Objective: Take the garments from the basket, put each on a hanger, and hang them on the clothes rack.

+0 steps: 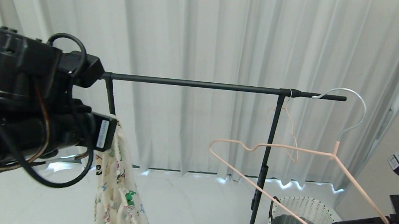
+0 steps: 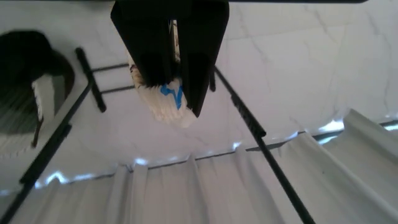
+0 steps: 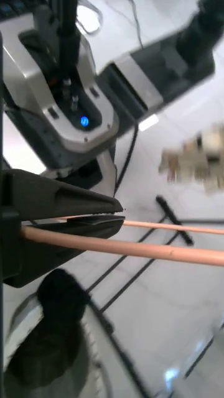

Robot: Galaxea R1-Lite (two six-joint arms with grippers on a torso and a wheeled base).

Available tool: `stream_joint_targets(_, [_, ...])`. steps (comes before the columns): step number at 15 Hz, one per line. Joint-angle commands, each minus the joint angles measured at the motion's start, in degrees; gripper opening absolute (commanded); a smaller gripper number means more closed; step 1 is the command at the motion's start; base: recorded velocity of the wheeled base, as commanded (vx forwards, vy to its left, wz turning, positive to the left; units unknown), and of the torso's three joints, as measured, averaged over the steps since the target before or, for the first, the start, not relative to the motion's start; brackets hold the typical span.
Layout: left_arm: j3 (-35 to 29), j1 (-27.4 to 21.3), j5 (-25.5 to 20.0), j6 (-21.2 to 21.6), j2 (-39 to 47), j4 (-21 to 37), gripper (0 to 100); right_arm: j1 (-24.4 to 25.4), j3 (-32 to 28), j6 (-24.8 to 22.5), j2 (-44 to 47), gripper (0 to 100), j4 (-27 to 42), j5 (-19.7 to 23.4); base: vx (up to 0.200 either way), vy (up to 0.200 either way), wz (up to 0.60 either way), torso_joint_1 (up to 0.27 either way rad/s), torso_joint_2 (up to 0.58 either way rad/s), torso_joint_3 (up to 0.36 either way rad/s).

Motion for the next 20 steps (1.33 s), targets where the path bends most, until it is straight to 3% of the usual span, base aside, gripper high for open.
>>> stream_joint_targets(1, [-6.9, -1.8, 4.1, -4.3, 9.5, 0.0, 0, 6.4, 2.5, 1.2, 1.0, 0, -3.8, 0.0, 0.000, 0.000, 0.00, 0.000, 0.00, 0.000])
stream_joint_targets(5, [-13.3, -3.5, 4.4, -9.2, 14.1, 0.0, 0, 13.5, 3.5, 7.3, 5.0, 0, -12.7, 0.0, 0.000, 0.000, 0.00, 0.000, 0.00, 0.000])
stream_joint_targets(8, [-13.7, -4.5, 5.8, -12.2, 14.9, 0.1, 0, 13.8, 3.3, 7.9, 9.1, 0, -18.0, -0.3, 0.000, 0.000, 0.00, 0.000, 0.00, 0.000])
stream_joint_targets(15, [-13.5, -9.0, 11.0, -14.4, 15.8, 0.1, 0, 12.8, 3.3, 8.0, 12.2, 0, -20.3, -0.5, 0.000, 0.000, 0.00, 0.000, 0.00, 0.000])
stream_joint_targets(18, [-13.5, -9.5, 14.2, -14.4, 16.8, 0.1, 0, 12.8, 3.1, 11.8, 13.8, 0, -24.6, -0.8, 0.000, 0.000, 0.00, 0.000, 0.00, 0.000])
stream_joint_targets(20, [-13.5, -9.5, 14.3, -14.5, 16.9, 0.1, 0, 13.2, 3.1, 14.6, 15.4, 0, -29.1, -3.7, 0.000, 0.000, 0.00, 0.000, 0.00, 0.000])
